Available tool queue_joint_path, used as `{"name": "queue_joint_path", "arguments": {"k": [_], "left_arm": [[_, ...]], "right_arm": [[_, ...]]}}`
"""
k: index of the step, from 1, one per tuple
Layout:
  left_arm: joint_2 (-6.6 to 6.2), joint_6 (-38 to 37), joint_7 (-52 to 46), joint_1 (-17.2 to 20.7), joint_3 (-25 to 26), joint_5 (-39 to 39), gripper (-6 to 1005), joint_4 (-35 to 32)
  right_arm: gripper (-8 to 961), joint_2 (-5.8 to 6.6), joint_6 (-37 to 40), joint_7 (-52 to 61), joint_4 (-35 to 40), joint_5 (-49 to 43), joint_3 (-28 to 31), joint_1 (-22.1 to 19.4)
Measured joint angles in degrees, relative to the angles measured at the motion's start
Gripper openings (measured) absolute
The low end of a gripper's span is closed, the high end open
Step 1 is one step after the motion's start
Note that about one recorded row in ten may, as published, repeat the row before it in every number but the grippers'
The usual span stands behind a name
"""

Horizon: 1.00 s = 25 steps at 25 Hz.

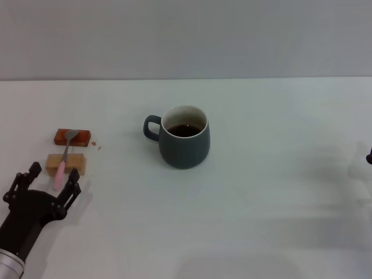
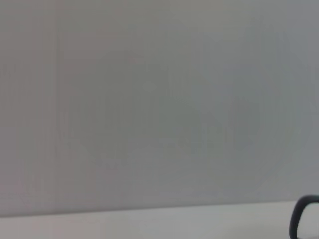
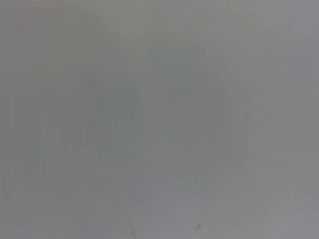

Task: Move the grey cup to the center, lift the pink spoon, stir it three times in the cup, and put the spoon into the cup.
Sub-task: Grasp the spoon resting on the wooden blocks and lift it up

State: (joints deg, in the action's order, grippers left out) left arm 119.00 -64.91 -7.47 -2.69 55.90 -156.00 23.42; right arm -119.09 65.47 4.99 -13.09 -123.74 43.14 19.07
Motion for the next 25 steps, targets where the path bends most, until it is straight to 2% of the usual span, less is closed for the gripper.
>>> {"name": "queue_joint_path", "arguments": {"k": [14, 25], "left_arm": [[-0.05, 6.03, 1.56, -1.73, -0.32, 1.91, 808, -0.14], [0.08, 6.67, 4.63, -2.0, -0.54, 2.55, 808, 0.31]], "right_arm": [[-1, 0.0, -0.33, 0.02, 0.08, 0.0, 0.02, 0.28], [-1, 0.0, -0.44, 0.02, 0.05, 0.0, -0.01, 0.44]]}}
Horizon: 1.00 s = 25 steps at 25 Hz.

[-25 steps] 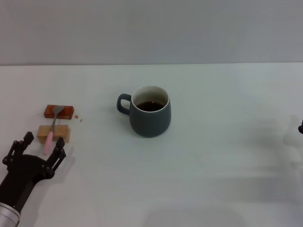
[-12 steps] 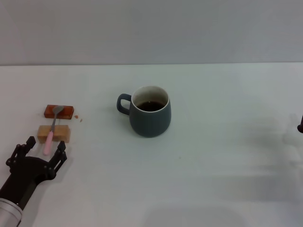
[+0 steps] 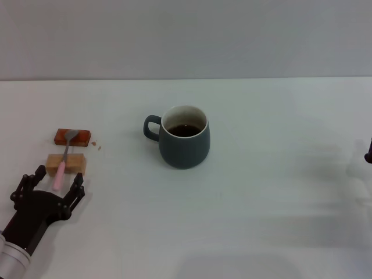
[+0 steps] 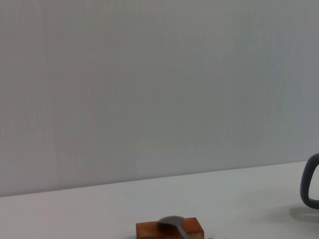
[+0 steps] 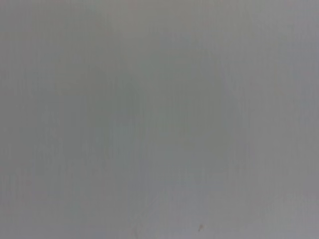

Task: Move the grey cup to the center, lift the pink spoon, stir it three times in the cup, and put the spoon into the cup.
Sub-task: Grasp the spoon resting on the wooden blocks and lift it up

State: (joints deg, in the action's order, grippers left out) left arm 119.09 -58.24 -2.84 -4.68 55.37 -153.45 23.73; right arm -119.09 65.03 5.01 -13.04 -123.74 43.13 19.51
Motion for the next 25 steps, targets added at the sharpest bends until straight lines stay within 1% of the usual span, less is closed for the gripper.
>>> {"name": "queue_joint_path", "arguments": {"k": [25], "left_arm": [[-0.13, 1.92, -0.51, -0.65, -0.35, 0.34, 799, -0.01]], "right_arm": [[-2, 0.0, 0.01, 0.0, -0.23, -0.03, -0.42, 0.0]]}}
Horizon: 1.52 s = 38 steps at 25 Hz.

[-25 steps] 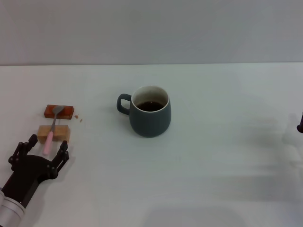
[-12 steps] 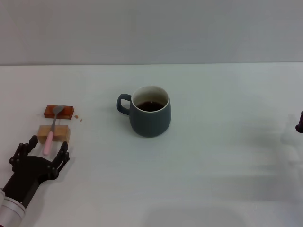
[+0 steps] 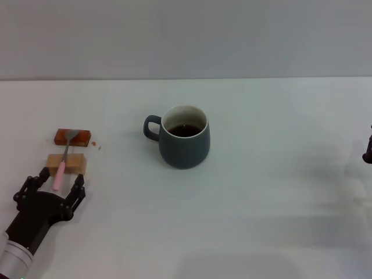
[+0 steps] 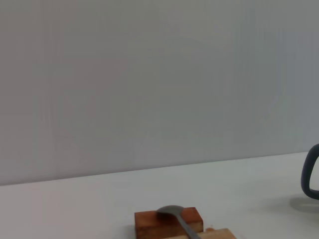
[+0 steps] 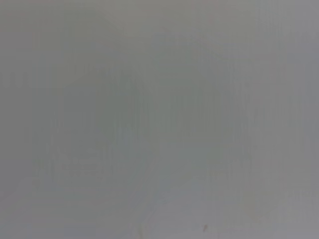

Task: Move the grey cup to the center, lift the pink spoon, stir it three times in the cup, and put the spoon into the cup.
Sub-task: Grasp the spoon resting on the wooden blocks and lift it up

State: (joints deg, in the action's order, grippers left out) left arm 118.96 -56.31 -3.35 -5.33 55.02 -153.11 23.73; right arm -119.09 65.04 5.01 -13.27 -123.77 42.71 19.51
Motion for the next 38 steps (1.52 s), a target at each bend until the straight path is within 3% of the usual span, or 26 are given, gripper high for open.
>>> {"name": "queue_joint_path", "arguments": {"k": [3, 6, 12, 16, 38], "left_arm": [[-0.03, 0.06, -0.08, -0.12, -0.17, -0.01, 786, 0.0], [-0.05, 0.07, -0.09, -0.13, -0.17, 0.0, 604, 0.0], [-0.05, 0.07, -0.21, -0.11, 0.04, 0.0, 608, 0.0], [-0.05, 0.07, -0.29, -0.13, 0.14, 0.0, 474, 0.02], [-0.05, 1.42, -0.42, -0.55, 0.36, 0.03, 421, 0.12]], "right_arm": [[-2, 0.0, 0.0, 0.0, -0.02, -0.04, -0.06, 0.0], [-2, 0.0, 0.0, 0.0, -0.07, -0.06, -0.09, 0.04], [-2, 0.0, 0.0, 0.0, -0.05, -0.05, -0.09, 0.07], [-2, 0.0, 0.0, 0.0, -0.02, -0.06, -0.09, 0.09], [-1, 0.0, 0.0, 0.0, 0.09, -0.06, -0.09, 0.09]]}}
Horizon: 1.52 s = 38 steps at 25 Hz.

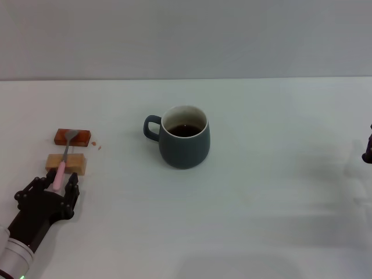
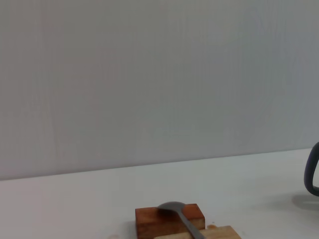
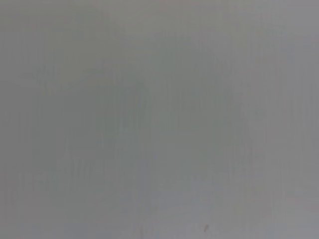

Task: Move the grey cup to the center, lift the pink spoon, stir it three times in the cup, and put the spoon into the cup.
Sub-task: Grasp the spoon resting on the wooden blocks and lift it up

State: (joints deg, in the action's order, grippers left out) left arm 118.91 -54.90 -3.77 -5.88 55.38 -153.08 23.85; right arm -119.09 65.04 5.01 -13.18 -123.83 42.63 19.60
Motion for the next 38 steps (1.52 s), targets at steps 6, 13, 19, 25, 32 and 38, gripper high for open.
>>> {"name": "queue_joint_path", "arguments": {"k": [6, 13, 19, 25, 32, 38], "left_arm": [[0.0, -0.18, -0.01, 0.04, -0.1, 0.57, 390, 0.08], [-0.07, -0.15, -0.01, 0.25, -0.22, 0.59, 354, 0.6], [-0.09, -0.12, 0.0, 0.1, -0.18, 0.67, 323, 0.48], [-0.12, -0.4, 0.1, -0.01, -0.23, 0.69, 293, 0.42], [-0.18, 0.67, 0.08, -0.36, -0.35, 0.69, 268, 0.51], [-0.18, 0.7, 0.06, -0.33, -0.41, 0.68, 274, 0.58]], "right_arm": [[-1, 0.0, 0.0, 0.0, 0.0, 0.04, 0.0, 0.0], [0, 0.0, 0.0, 0.0, 0.0, 0.05, 0.0, 0.0], [0, 0.0, 0.0, 0.0, 0.0, 0.01, 0.0, 0.0], [-1, 0.0, 0.0, 0.0, -0.02, 0.01, 0.0, 0.0], [0, 0.0, 0.0, 0.0, -0.09, -0.14, 0.0, 0.04], [-1, 0.0, 0.0, 0.0, -0.08, -0.18, 0.0, 0.08]]}}
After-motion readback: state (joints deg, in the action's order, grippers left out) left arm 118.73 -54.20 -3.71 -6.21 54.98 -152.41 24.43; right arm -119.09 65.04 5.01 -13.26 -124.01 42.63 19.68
